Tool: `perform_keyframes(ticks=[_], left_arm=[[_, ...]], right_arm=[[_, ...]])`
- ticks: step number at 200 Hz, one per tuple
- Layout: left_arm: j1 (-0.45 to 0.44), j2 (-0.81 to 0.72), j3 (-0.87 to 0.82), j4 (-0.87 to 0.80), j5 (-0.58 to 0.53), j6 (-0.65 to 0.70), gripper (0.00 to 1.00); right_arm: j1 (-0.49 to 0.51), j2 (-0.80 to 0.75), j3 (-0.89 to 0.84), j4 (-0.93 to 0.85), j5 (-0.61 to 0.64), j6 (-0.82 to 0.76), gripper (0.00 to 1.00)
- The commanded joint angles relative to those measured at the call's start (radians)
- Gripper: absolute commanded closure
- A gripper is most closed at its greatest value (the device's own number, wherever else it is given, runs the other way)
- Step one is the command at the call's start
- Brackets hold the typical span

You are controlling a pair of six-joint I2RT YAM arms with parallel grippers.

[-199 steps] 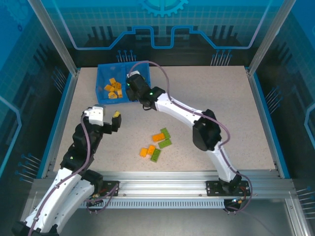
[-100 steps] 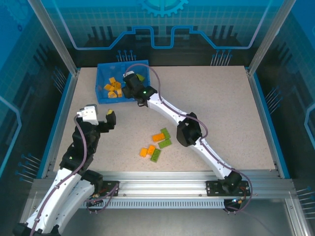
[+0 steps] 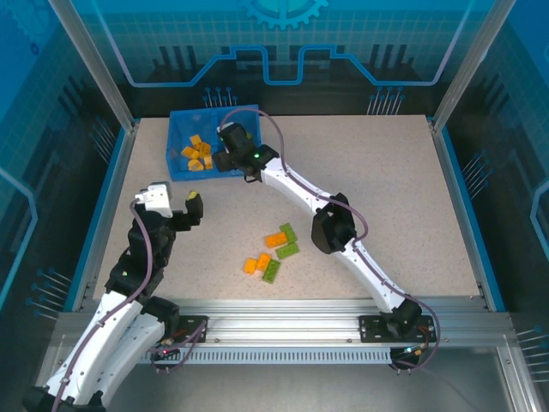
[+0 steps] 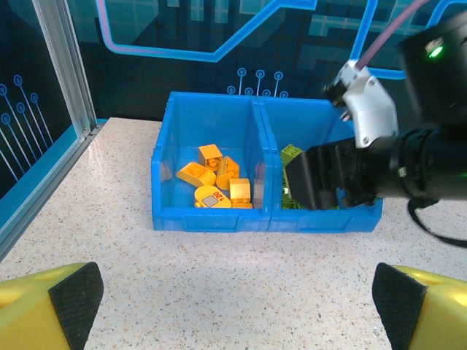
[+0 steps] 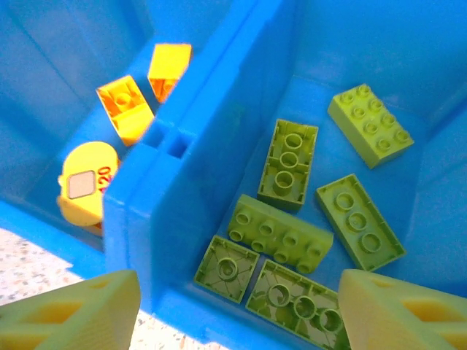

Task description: Sort the legos into containers by color

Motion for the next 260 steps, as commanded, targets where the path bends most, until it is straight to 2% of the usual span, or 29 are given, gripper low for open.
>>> perform_keyframes(ticks=[1, 19, 39, 69, 93, 119, 152, 186, 236, 260], left_arm=[[0.007, 0.002, 0.020, 0.015, 0.022, 0.003, 0.01], [0.007, 0.016, 0.017, 0.018, 0.080, 0.013, 0.01], [0.007, 0.056, 0.024, 0.012, 0.201, 0.029, 0.01], [0.007, 0.169, 0.076, -0.038, 0.406, 0.016, 0.01], [-0.011, 0.303, 0.189, -0.165, 0.575, 0.020, 0.01], [-0.090, 0.476, 0.327, -0.363, 0.674, 0.098, 0.03], [-0.200, 0.708, 0.460, -0.482, 0.699, 0.107, 0.15], [-0.292, 0.968, 0.608, -0.582, 0.623, 0.139, 0.29], [-0.374, 1.229, 0.726, -0.604, 0.519, 0.187, 0.29], [-0.401, 1.307, 0.770, -0.611, 0.521, 0.207, 0.29]], right_arm=[[-0.007, -0.174, -0.038, -0.027, -0.021, -0.023, 0.27], [-0.005, -0.310, -0.167, -0.026, -0.048, -0.025, 0.25], [-0.007, -0.496, -0.350, -0.038, -0.084, -0.021, 0.22], [-0.006, -0.850, -0.774, 0.039, -0.189, -0.028, 0.13], [-0.013, -1.139, -1.115, 0.092, -0.251, -0.003, 0.01], [-0.028, -1.373, -1.369, 0.047, -0.305, 0.049, 0.00], [-0.038, -1.569, -1.613, 0.041, -0.332, 0.171, 0.00], [-0.042, -1.675, -1.735, 0.035, -0.326, 0.242, 0.00], [-0.052, -1.755, -1.775, -0.005, -0.290, 0.248, 0.00], [-0.060, -1.778, -1.787, -0.016, -0.278, 0.246, 0.00]])
